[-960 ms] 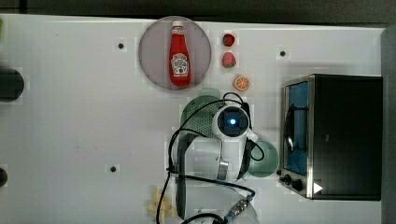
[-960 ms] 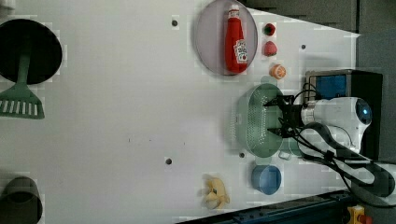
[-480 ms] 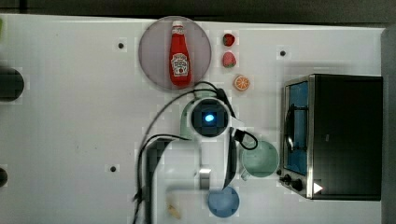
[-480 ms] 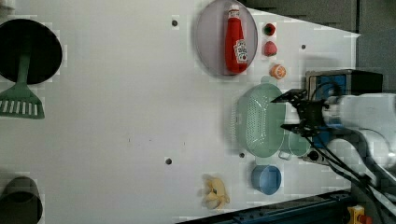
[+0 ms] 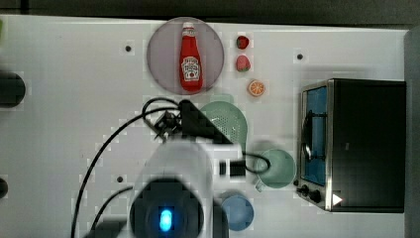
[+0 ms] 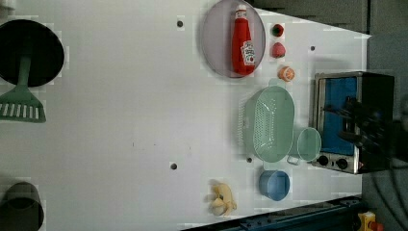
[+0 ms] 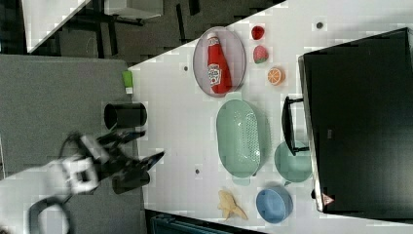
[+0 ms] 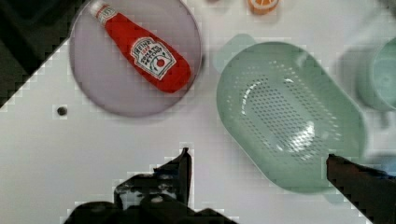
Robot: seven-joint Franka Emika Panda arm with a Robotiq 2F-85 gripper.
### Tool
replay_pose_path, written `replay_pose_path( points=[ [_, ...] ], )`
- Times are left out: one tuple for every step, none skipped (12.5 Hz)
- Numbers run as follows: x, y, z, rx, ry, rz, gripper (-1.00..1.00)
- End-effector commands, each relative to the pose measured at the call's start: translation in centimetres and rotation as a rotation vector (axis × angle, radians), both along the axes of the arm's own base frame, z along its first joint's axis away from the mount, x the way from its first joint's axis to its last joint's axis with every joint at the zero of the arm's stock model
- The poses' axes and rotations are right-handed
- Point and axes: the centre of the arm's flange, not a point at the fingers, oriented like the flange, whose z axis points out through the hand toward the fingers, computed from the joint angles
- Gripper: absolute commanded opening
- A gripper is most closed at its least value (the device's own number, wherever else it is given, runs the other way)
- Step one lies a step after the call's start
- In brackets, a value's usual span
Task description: Drag strainer left to right.
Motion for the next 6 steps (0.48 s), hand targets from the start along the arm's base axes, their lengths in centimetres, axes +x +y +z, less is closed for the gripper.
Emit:
replay_pose_path(
  points=[
    [-2.4, -3.6, 3.4, -0.007, 0.101, 0.010, 1.00],
    [-3.5, -4.1, 5.2, -0.005, 0.124, 0.000, 1.00],
    [-4.1, -4.8, 6.6, 0.001, 0.135, -0.009, 1.00],
    [-4.2, -5.4, 7.7, 0.008, 0.132, -0.009, 1.00],
    [-3.9, -6.0, 8.4, 0.010, 0.121, 0.013, 1.00],
    [-3.8, -6.4, 8.5, 0.008, 0.123, 0.056, 1.00]
  ],
)
